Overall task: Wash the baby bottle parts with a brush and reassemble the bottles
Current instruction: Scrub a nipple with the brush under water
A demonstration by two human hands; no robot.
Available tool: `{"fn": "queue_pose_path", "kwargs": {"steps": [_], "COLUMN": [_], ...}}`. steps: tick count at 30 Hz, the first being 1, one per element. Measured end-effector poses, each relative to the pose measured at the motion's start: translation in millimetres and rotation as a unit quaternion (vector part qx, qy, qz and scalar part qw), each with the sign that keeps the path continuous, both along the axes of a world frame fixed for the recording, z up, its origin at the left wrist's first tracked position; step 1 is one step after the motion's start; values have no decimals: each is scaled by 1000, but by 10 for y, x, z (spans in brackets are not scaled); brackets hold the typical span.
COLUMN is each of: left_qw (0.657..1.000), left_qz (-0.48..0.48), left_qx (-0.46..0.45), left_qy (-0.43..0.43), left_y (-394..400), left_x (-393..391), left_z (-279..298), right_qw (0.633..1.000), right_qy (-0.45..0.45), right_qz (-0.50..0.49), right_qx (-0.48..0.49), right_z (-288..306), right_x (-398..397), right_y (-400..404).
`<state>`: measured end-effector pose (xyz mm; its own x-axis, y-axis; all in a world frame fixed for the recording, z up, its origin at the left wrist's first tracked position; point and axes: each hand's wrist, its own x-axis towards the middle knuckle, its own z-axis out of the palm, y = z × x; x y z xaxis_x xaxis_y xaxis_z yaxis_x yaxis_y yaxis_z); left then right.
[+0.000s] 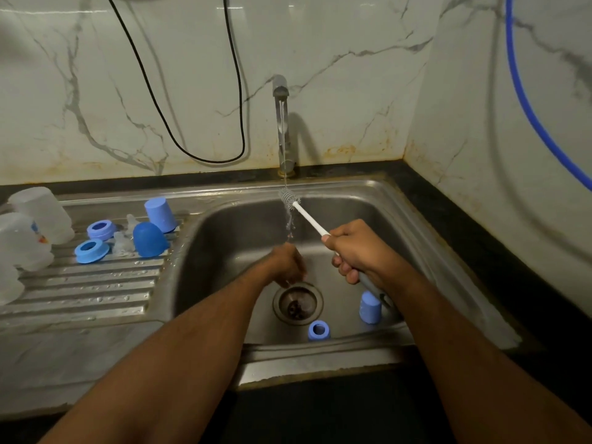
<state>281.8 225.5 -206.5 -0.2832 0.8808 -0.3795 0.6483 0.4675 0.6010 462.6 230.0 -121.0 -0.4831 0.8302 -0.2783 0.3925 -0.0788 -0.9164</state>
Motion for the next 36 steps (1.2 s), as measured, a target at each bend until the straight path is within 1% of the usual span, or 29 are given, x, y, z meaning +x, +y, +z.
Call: {"fn": "queue_pose_path", "kwargs": {"steps": [2,4,6,10,15,17,19,20,21,22,23,25,26,28,34,36], "left_qw": [991,965,946,932,930,947,976,984,985,977,961,930,917,903,889,882], "left_qz": [-77,-148,-183,-206,-217,-175,-87,-32,30,94,149,223,246,264,275,287], "left_qx": [-59,-86,-97,-117,-82,-43,28,74,126,179,228,292,313,334,355,355], "left_qy": [97,201,251,274,285,265,199,158,111,70,41,4,-14,-48,-87,-116], "left_y": [33,61,79,161,188,214,248,253,246,244,241,221,214,199,189,180], "left_x": [49,100,173,283,333,236,84,6,-65,-129,-184,-241,-254,-273,-296,-299], "left_z": [-71,-120,-151,-221,-303,-283,-205,-143,-81,-34,16,96,126,155,139,155], "right_qw": [1000,1000,1000,1000,1000,1000,1000,1000,1000,999,999,998,998,997,998,998], "right_qy": [-2,-6,-8,-14,-14,-5,6,11,16,21,26,28,25,23,12,-2], "right_qz": [-4,-5,-2,6,4,2,-7,-15,-23,-31,-38,-51,-55,-58,-48,-38], "right_qx": [-3,-2,0,3,9,6,-1,-1,1,5,12,27,32,35,32,40], "right_z": [2,-1,-2,-2,-17,-12,-11,-12,-19,-28,-38,-64,-76,-96,-113,-120], "right_x": [2,-4,-19,-36,-43,-40,-26,-17,-10,-1,5,18,23,25,40,47], "right_y": [5,11,16,27,49,56,77,90,103,115,126,139,141,146,130,106]}}
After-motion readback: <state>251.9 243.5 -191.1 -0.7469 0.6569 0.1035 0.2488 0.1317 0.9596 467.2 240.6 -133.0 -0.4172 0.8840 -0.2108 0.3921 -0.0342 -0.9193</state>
